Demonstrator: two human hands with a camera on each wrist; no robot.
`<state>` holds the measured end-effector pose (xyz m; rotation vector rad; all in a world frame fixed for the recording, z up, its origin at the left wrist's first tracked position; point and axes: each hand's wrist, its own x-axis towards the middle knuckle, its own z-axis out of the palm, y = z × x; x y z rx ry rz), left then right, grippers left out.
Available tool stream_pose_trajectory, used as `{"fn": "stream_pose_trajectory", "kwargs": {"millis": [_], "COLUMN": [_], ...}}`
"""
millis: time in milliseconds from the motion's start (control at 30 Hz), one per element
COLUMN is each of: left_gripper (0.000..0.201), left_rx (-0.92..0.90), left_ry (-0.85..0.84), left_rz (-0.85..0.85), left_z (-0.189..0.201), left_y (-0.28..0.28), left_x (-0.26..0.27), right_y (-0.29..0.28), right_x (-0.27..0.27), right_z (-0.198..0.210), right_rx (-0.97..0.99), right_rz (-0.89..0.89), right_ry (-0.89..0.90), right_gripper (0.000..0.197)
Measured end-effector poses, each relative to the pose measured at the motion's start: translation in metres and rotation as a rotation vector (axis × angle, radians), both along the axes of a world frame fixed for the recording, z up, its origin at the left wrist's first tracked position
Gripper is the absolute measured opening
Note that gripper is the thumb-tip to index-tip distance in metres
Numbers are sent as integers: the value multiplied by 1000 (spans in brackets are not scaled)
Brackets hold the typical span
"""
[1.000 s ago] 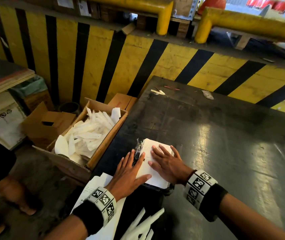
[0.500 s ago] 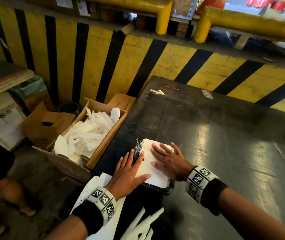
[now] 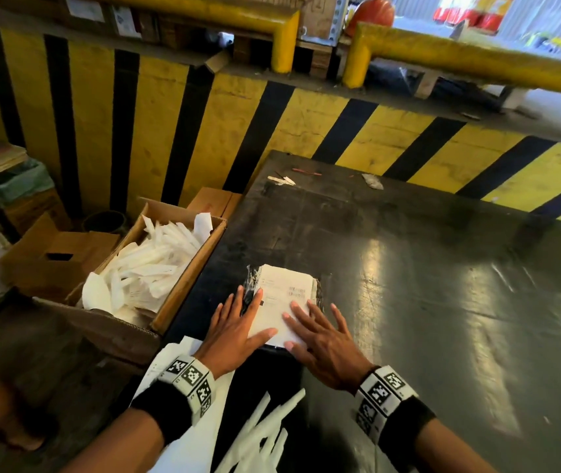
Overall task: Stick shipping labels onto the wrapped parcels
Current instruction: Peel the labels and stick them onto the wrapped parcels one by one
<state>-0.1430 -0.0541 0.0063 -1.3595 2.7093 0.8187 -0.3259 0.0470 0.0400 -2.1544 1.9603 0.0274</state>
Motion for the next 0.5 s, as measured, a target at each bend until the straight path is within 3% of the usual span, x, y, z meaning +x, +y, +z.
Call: {"fn": "stream_pose_trajectory", "kwargs": {"millis": [100, 267, 367, 500], "left_gripper": [106, 77, 76, 77], "left_rx": [0, -18, -20, -38], "left_ry": [-3, -12, -17, -18], "left_rz": [4, 7, -4, -8], "left_z": [-1, 1, 3, 4], "left_y": [0, 1, 3, 4], "left_x": [0, 0, 1, 2], "right_y": [16, 19, 33, 64], "right_x": [-12, 24, 34, 22], "right_z": [-7, -3, -8, -16], "right_rx": [-30, -91, -99, 34], "right_rz": [-68, -130, -97, -143], "right_ry": [19, 36, 33, 177], "right_gripper": [75, 88, 76, 57]}}
